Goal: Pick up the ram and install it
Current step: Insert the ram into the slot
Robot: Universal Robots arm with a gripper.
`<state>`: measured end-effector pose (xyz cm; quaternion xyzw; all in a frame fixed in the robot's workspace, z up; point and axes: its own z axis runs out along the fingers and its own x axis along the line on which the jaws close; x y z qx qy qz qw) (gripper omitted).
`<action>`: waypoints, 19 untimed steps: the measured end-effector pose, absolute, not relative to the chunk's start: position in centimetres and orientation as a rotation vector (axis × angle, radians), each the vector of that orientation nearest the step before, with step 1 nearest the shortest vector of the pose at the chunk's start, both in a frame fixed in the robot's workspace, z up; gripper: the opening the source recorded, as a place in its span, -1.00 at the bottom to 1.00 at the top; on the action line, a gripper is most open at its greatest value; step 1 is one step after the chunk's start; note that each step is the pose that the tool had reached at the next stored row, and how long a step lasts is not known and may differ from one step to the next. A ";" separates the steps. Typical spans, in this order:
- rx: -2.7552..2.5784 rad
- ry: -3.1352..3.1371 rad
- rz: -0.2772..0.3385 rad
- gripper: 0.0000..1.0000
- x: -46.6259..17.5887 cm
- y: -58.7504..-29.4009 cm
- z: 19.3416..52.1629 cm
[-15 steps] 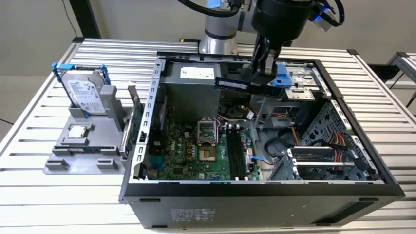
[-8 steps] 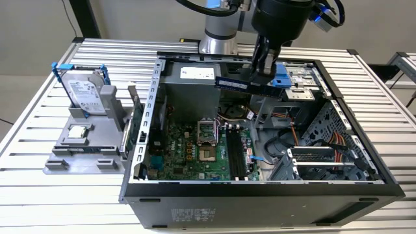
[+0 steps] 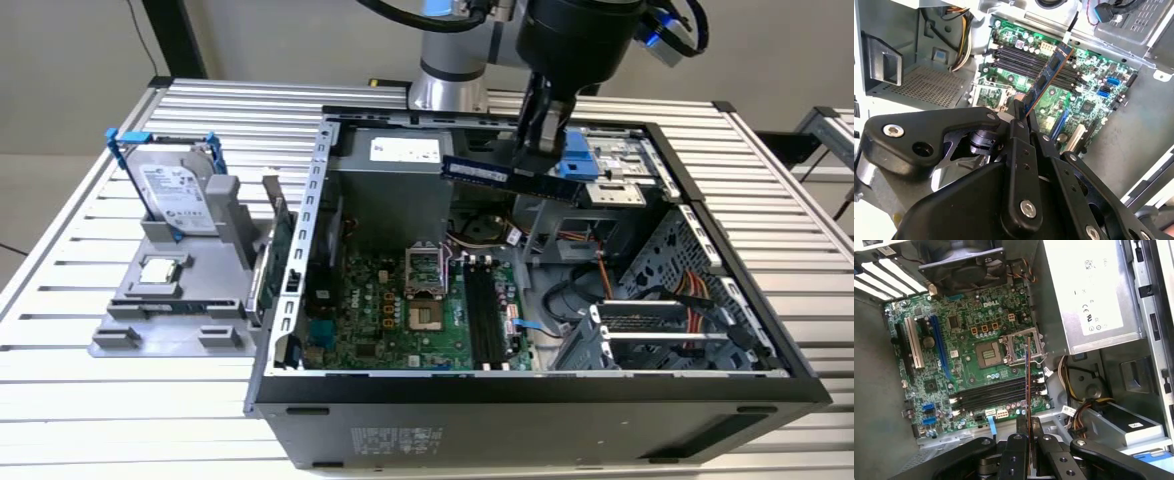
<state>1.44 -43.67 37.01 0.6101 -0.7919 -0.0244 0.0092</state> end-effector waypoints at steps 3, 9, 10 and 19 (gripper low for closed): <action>1.893 -2.483 -0.076 -1.00 1.4 -43.7 37.0; 1.867 -2.504 -0.076 -1.00 1.4 -43.7 37.0; 1.862 -2.507 -0.077 -1.00 1.4 -43.7 37.0; 1.823 -2.537 -0.077 -1.00 1.4 -43.7 37.0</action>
